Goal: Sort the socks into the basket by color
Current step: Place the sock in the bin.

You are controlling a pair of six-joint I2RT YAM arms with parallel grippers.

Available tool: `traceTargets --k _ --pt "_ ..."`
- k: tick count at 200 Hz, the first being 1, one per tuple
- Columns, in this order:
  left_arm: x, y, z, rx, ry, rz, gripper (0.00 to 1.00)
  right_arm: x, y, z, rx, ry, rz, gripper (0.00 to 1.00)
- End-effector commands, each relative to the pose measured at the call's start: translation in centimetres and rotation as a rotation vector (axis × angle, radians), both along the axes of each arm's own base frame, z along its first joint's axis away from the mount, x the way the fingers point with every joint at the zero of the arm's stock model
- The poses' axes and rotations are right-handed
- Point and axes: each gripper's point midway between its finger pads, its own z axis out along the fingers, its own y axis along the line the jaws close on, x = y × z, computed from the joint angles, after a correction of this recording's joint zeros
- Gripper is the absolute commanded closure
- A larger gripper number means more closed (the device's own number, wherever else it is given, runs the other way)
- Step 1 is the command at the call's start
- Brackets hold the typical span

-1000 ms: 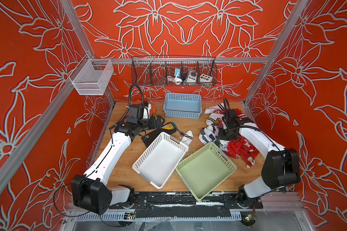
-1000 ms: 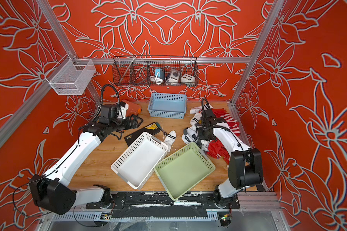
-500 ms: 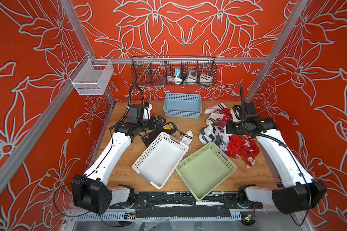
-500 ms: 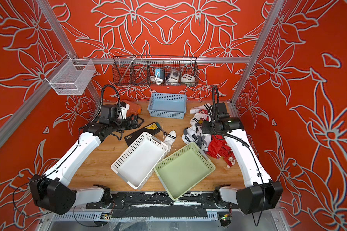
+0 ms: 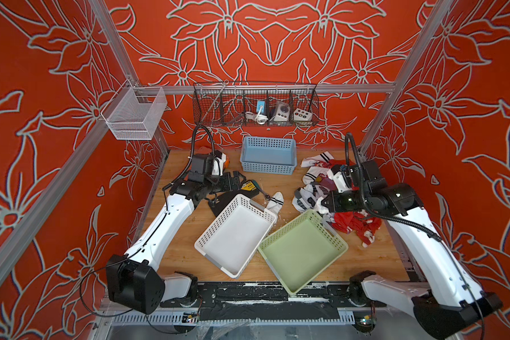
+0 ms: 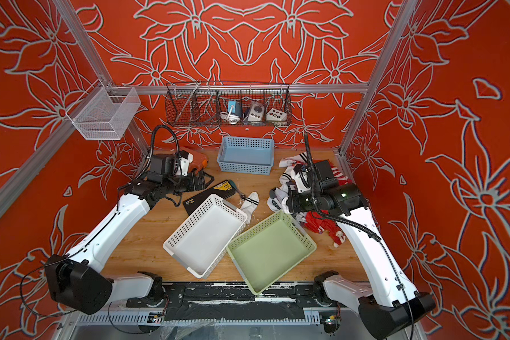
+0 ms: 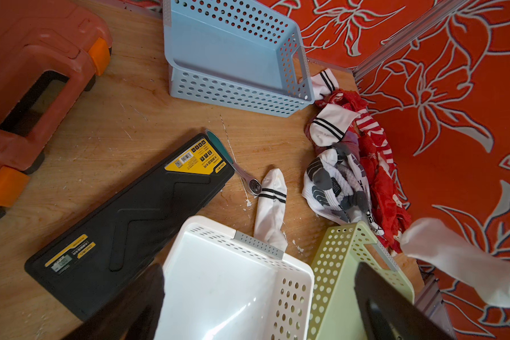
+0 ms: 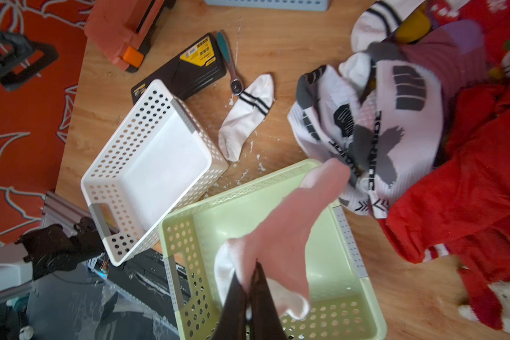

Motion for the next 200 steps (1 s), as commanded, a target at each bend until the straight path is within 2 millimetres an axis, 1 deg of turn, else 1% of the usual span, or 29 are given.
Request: traceTargets --k 1,12,29,36,39,43,65,88,97,115,135,148,160,176,200 --pt "-0.1 -0.7 0.2 -0.01 0.002 -0.027 0.02 -2.7 1.1 -2.8 -0.014 0.124 0.045 1.0" --pt "-0.2 -0.9 0.2 -0.014 0.001 -0.033 0.02 -3.1 1.9 -4.1 -0.03 0.15 0.068 1.0" --pt "-0.3 -1.4 0.1 -0.016 0.006 -0.041 0.02 -3.1 3.1 -6.1 -0.035 0.179 0.08 1.0" --pt "-0.4 -1.5 0.1 -0.016 0.006 -0.044 0.02 -3.4 3.4 -7.1 -0.046 0.203 0.091 1.0" --pt "-0.4 -1.6 0.1 -0.016 0.006 -0.045 0.02 -3.0 3.8 -7.1 -0.037 0.187 0.095 1.0" --pt "-0.4 -1.6 0.2 -0.015 0.004 -0.048 0.02 -2.9 4.0 -7.6 -0.043 0.188 0.096 1.0" --pt "-0.5 -1.9 0.3 -0.014 0.003 -0.052 0.02 -2.9 4.6 -10.2 -0.088 0.232 0.116 1.0" --pt "-0.6 -1.9 0.2 -0.014 0.006 -0.053 0.02 -3.0 4.6 -12.6 -0.121 0.279 0.115 1.0" --pt "-0.7 -2.0 0.2 -0.016 0.006 -0.055 0.02 -3.1 4.6 -13.1 -0.124 0.291 0.117 0.93" --pt "-0.8 -2.1 0.0 -0.017 0.01 -0.055 0.02 -3.1 4.7 -13.5 -0.128 0.298 0.122 0.74" --pt "-0.8 -2.1 -0.2 -0.017 0.013 -0.055 0.02 -2.8 4.7 -13.1 -0.13 0.284 0.125 0.62" --pt "-0.8 -2.2 -0.2 -0.015 0.013 -0.056 0.02 -2.6 4.8 -12.6 -0.132 0.274 0.131 0.5" --pt "-0.7 -2.2 -0.2 -0.015 0.013 -0.059 0.02 -2.4 4.9 -12.1 -0.133 0.267 0.135 0.48" --pt "-0.6 -2.3 -0.3 -0.013 0.017 -0.062 0.02 -2.1 5.0 -11.2 -0.128 0.25 0.139 0.4" --pt "-0.6 -2.3 -0.3 -0.008 0.02 -0.067 0.02 -1.5 4.9 -9.3 -0.132 0.205 0.129 0.34"
